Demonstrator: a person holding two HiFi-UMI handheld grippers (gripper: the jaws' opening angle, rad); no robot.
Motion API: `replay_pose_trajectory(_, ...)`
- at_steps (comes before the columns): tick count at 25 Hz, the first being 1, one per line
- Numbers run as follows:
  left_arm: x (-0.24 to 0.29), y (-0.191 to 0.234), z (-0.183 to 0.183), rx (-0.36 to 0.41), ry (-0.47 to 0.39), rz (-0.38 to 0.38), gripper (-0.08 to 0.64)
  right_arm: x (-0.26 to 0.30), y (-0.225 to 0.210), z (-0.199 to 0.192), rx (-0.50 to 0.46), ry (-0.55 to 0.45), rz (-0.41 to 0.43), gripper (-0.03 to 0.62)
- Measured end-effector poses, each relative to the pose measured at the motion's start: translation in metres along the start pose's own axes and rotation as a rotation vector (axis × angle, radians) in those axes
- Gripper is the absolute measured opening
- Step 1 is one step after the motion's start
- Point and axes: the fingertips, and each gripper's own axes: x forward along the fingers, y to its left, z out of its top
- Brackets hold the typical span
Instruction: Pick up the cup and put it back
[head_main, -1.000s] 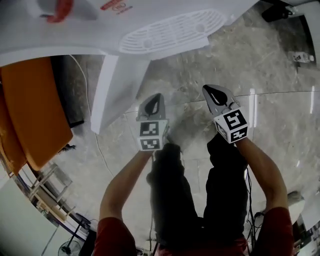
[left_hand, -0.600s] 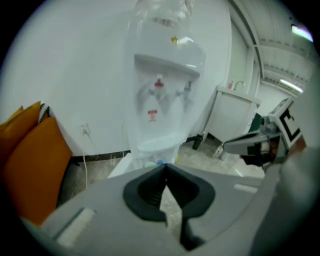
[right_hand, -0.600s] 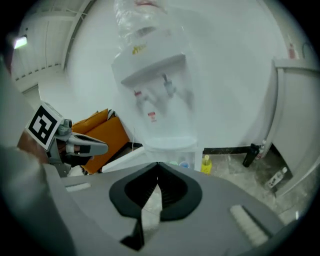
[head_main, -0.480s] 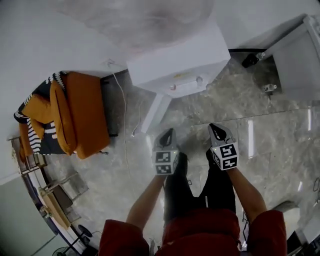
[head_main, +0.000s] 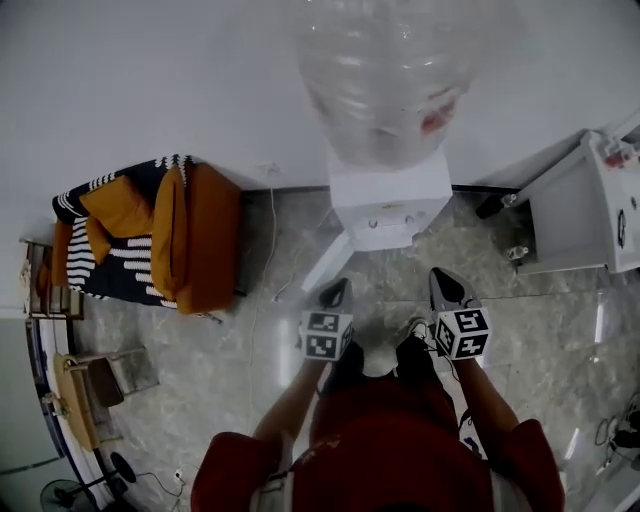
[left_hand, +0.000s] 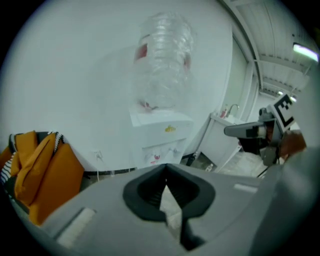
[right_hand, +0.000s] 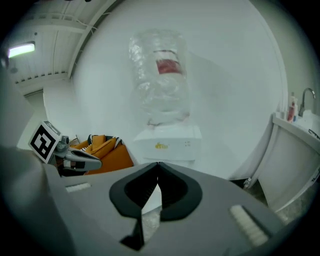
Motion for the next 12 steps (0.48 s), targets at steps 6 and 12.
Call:
replay_pose_trajectory(6,-0.031,0.008,0.075,-0.014,-0.16,0.008,0.0,-0.019,0.01,0.09,-0.089,-0.156,-0.022,0.002)
replay_pose_trajectory(12,-0.047,0.005,0.125,0.083,-0.26,0.021,-0.001,-0.032,0.012,0.142,-0.137,-0.264,-0.034,0.002)
